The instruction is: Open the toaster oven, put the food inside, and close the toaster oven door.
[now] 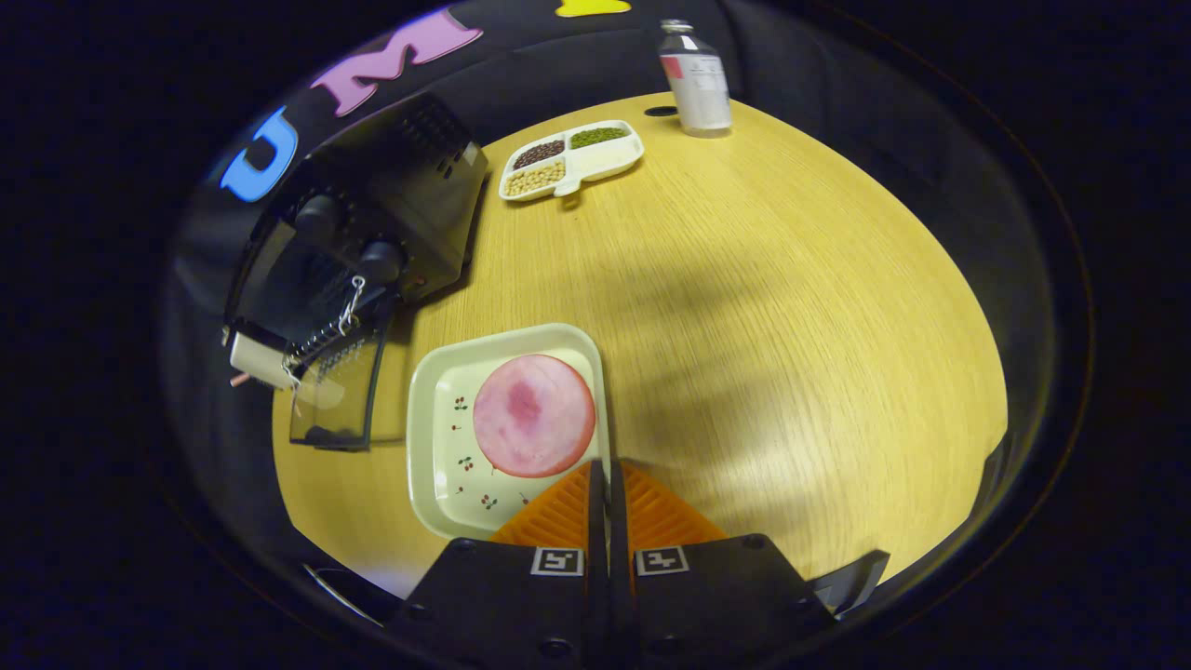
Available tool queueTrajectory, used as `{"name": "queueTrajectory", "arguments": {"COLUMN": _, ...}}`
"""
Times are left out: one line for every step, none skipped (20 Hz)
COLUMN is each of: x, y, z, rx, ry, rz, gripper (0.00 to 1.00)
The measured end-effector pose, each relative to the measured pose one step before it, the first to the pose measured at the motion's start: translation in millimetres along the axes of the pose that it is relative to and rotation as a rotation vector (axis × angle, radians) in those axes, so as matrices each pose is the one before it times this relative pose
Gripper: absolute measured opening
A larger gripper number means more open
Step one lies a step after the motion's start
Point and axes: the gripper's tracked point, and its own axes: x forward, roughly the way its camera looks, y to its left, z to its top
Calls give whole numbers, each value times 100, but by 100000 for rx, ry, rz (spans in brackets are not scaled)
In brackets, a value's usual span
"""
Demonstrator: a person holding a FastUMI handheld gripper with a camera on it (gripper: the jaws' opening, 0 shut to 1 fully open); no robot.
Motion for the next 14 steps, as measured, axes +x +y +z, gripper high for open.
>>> {"name": "queueTrajectory", "arguments": {"x": -50, "y": 125, "z": 141, "rx": 8437, "ry": -961, "rz": 3036, "gripper": 6}}
{"name": "queueTrajectory", "arguments": {"x": -475, "y": 10, "z": 169, "rx": 7747, "ry": -1279, "rz": 2406, "gripper": 6}}
{"name": "queueTrajectory", "arguments": {"x": -570, "y": -29, "z": 119, "rx": 7127, "ry": -1761, "rz": 2147, "gripper": 6}}
{"name": "queueTrajectory", "arguments": {"x": -530, "y": -48, "z": 364, "rx": 5914, "ry": -1630, "rz": 1971, "gripper": 6}}
{"name": "queueTrajectory", "arguments": {"x": -742, "y": 66, "z": 223, "rx": 4461, "ry": -1659, "rz": 2022, "gripper": 6}}
{"name": "queueTrajectory", "arguments": {"x": -454, "y": -23, "z": 188, "rx": 2917, "ry": -655, "rz": 1093, "gripper": 6}}
{"name": "queueTrajectory", "arguments": {"x": -936, "y": 91, "z": -19, "rx": 2475, "ry": -1030, "rz": 1358, "gripper": 6}}
{"name": "queueTrajectory", "arguments": {"x": -604, "y": 354, "z": 20, "rx": 2261, "ry": -892, "rz": 1647, "gripper": 6}}
{"name": "queueTrajectory", "arguments": {"x": -508, "y": 351, "z": 68, "rx": 2159, "ry": -917, "rz": 1547, "gripper": 6}}
{"name": "queueTrajectory", "arguments": {"x": -460, "y": 461, "z": -25, "rx": 2474, "ry": -1016, "rz": 1729, "gripper": 6}}
{"name": "queueTrajectory", "arguments": {"x": -527, "y": 556, "z": -106, "rx": 2757, "ry": -815, "rz": 1867, "gripper": 6}}
{"name": "queueTrajectory", "arguments": {"x": -424, "y": 666, "z": -202, "rx": 2532, "ry": -397, "rz": 2017, "gripper": 6}}
{"name": "queueTrajectory", "arguments": {"x": -392, "y": 730, "z": -405, "rx": 1768, "ry": -315, "rz": 2018, "gripper": 6}}
{"name": "queueTrajectory", "arguments": {"x": -309, "y": 822, "z": -516, "rx": 1074, "ry": 181, "rz": 2147, "gripper": 6}}
